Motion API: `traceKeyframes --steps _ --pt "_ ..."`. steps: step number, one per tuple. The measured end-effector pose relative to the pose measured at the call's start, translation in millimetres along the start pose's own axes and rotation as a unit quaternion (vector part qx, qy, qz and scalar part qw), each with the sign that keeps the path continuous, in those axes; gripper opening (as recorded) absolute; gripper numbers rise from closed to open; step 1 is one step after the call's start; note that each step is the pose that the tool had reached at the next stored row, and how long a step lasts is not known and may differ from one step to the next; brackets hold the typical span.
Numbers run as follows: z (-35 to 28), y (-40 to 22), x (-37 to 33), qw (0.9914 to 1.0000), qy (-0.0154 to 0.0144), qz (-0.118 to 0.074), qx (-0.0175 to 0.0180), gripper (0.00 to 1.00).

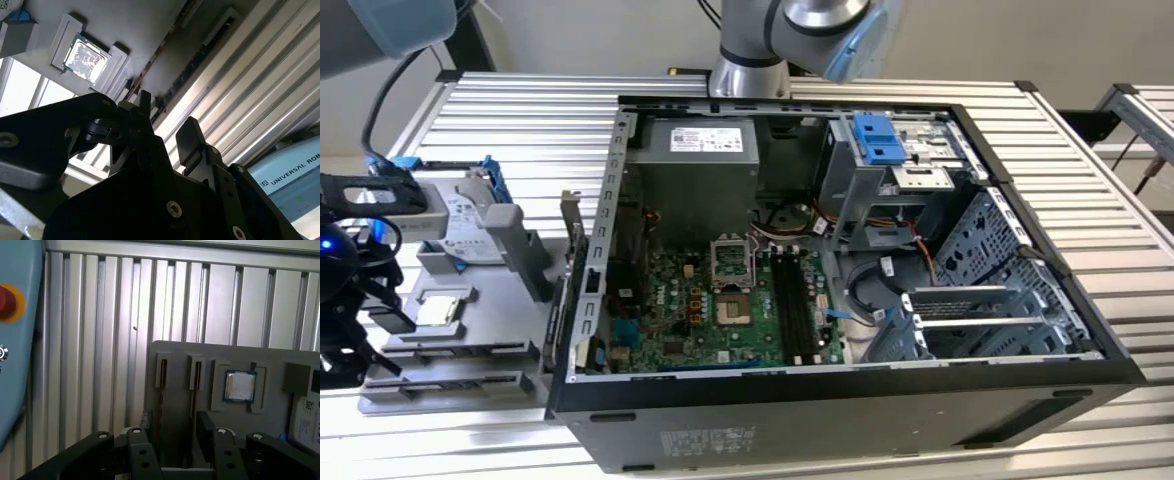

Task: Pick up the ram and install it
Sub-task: 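Pick up the ram and move it above insertion slot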

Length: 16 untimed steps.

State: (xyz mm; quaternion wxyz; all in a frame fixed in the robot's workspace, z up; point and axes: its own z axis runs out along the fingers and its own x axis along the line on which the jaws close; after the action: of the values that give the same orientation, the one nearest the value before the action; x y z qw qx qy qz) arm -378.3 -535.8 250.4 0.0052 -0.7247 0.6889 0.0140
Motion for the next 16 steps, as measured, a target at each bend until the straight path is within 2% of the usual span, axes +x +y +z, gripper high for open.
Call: traceKeyframes --steps 10,16 --pt "14.0 -0.2 1.2 1.0 0.0 0.0 0.0 1.0" --pt "18.7 -1.2 4.9 1.0 0.0 0.001 0.0001 1.0"
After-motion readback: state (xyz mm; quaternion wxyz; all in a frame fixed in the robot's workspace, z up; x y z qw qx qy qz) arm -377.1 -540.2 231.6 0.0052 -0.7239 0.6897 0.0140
